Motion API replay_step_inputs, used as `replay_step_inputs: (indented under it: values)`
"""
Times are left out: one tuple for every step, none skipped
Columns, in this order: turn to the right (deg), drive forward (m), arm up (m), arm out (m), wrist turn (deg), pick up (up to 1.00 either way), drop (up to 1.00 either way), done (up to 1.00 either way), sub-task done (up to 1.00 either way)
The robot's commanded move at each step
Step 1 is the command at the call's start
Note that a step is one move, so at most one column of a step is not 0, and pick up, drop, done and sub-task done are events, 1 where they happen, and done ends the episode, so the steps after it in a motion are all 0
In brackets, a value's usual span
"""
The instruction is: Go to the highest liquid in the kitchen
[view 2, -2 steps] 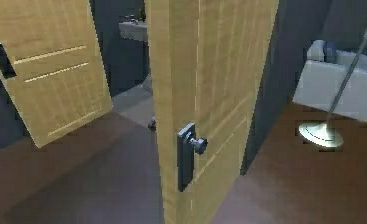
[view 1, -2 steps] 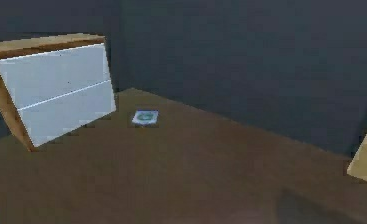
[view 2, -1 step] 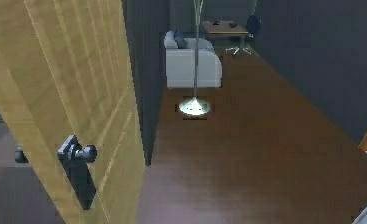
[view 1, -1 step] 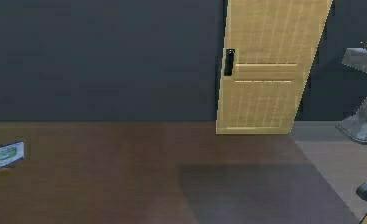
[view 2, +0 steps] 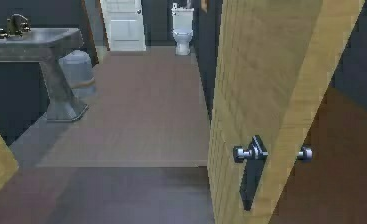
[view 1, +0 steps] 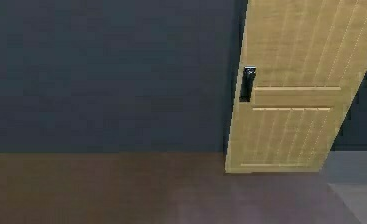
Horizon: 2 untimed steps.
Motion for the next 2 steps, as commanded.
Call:
replay_step_inputs:
  values:
    - [42.0,0.00,0.00,0.00,0.0,0.00,0.00,0.00,0.00]
    - [0.0,0.40,0.00,0.00,0.0,0.00,0.00,0.00,0.00]
